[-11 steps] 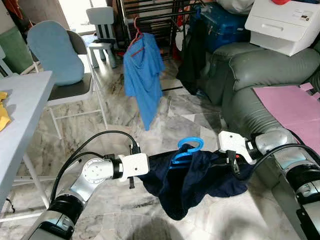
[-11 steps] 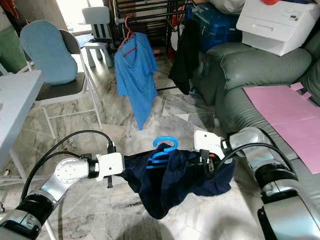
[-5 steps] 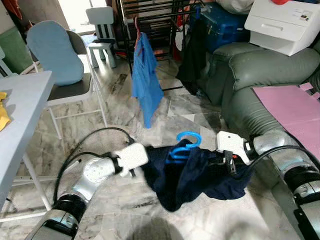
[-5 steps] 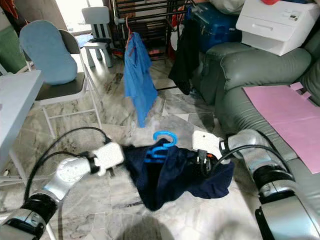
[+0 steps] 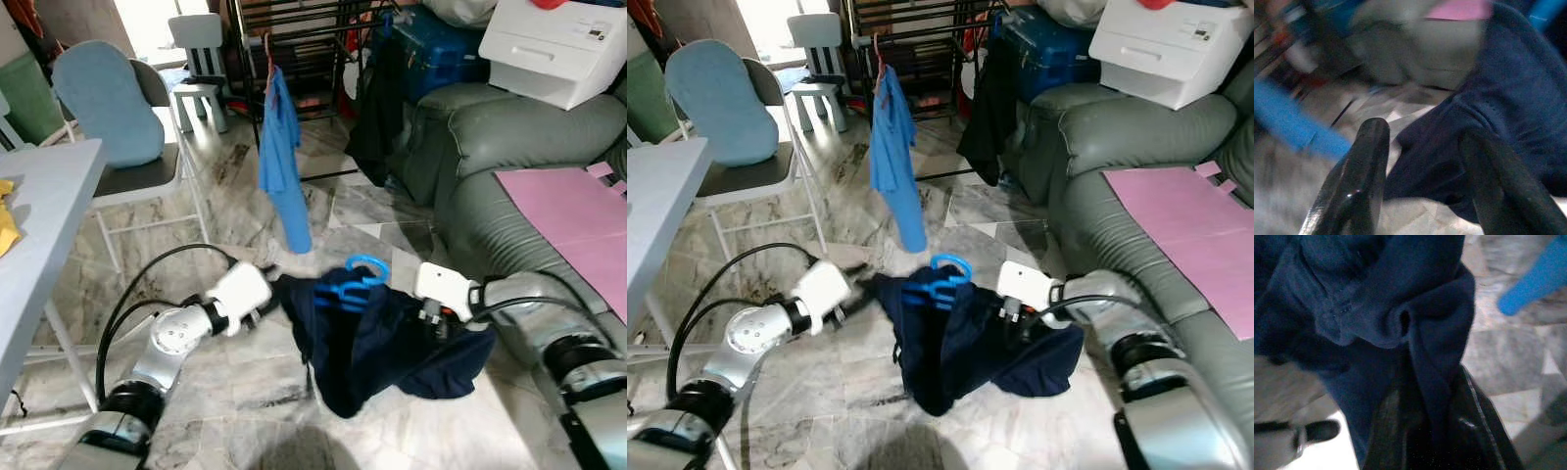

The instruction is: Hang hanger

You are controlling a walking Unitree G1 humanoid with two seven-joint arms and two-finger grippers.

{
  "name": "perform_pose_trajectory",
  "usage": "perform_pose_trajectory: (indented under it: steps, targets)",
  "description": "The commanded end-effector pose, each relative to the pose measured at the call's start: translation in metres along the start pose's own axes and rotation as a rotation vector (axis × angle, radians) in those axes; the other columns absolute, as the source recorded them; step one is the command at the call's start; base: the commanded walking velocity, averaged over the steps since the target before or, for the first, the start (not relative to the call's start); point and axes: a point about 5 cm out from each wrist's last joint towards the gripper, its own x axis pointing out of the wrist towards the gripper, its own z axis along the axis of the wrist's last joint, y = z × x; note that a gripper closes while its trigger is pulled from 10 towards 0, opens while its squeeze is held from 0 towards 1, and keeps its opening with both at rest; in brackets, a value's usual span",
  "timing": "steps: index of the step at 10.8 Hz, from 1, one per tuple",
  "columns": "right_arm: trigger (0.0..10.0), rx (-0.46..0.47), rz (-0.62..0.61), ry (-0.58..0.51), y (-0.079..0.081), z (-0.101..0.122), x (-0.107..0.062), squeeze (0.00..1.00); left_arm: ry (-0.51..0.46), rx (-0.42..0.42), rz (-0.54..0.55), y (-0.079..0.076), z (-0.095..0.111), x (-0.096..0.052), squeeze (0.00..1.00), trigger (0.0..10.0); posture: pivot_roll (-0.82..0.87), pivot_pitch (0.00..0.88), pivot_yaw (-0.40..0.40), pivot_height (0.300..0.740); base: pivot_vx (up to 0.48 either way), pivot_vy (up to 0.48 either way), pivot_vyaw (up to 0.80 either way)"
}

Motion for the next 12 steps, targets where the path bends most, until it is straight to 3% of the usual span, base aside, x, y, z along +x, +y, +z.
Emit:
perform_pose_trajectory:
  steps: [1, 2, 4, 5, 7, 8, 10, 12]
  targets:
    - [0.0, 0.01, -0.034, -0.017, -0.002, 0.005, 0.003, 0.0, 0.005, -0.059, 0.102, 0.015, 0.001, -0.001, 1.0, 10.0, -0.08, 0.0, 0.066, 0.74, 0.0, 0.0, 0.0]
    - [0.0, 0.089, -0.093, -0.058, 0.002, 0.006, 0.014, 0.0, 0.016, -0.219, 0.22, 0.02, -0.01, -0.007, 1.0, 10.0, -0.09, 0.0, 0.061, 0.74, 0.0, 0.0, 0.0]
    - [0.0, 0.193, -0.21, -0.076, 0.005, 0.006, 0.026, 0.0, 0.046, -0.363, 0.4, 0.026, -0.025, -0.016, 1.0, 10.0, -0.09, 0.0, 0.057, 0.74, 0.0, 0.0, 0.0]
    - [0.0, 0.343, -0.325, -0.113, 0.005, 0.005, 0.032, 0.0, 0.084, -0.409, 0.504, 0.027, -0.034, -0.022, 1.0, 10.0, -0.09, 0.0, 0.056, 0.74, 0.0, 0.0, 0.0]
    - [0.0, 0.595, -0.526, -0.145, 0.009, -0.002, 0.04, 0.0, 0.136, -0.451, 0.609, 0.022, -0.048, -0.031, 1.0, 10.0, -0.08, 0.0, 0.058, 0.74, 0.0, 0.0, 0.0]
    - [0.0, 0.678, -0.572, -0.156, 0.013, -0.003, 0.044, 0.0, 0.164, -0.477, 0.653, 0.019, -0.055, -0.037, 1.0, 10.0, -0.07, 0.0, 0.06, 0.74, 0.0, 0.0, 0.0]
    - [0.0, 0.757, -0.604, -0.165, 0.031, -0.004, 0.057, 0.0, 0.229, -0.525, 0.763, 0.01, -0.073, -0.053, 1.0, 10.0, -0.09, 0.0, 0.065, 0.74, 0.0, 0.0, 0.0]
    - [0.0, 0.794, -0.653, -0.147, 0.054, -0.016, 0.064, 0.0, 0.286, -0.516, 0.744, -0.008, -0.085, -0.059, 1.0, 10.0, -0.09, 0.0, 0.052, 0.74, 0.0, 0.0, 0.0]
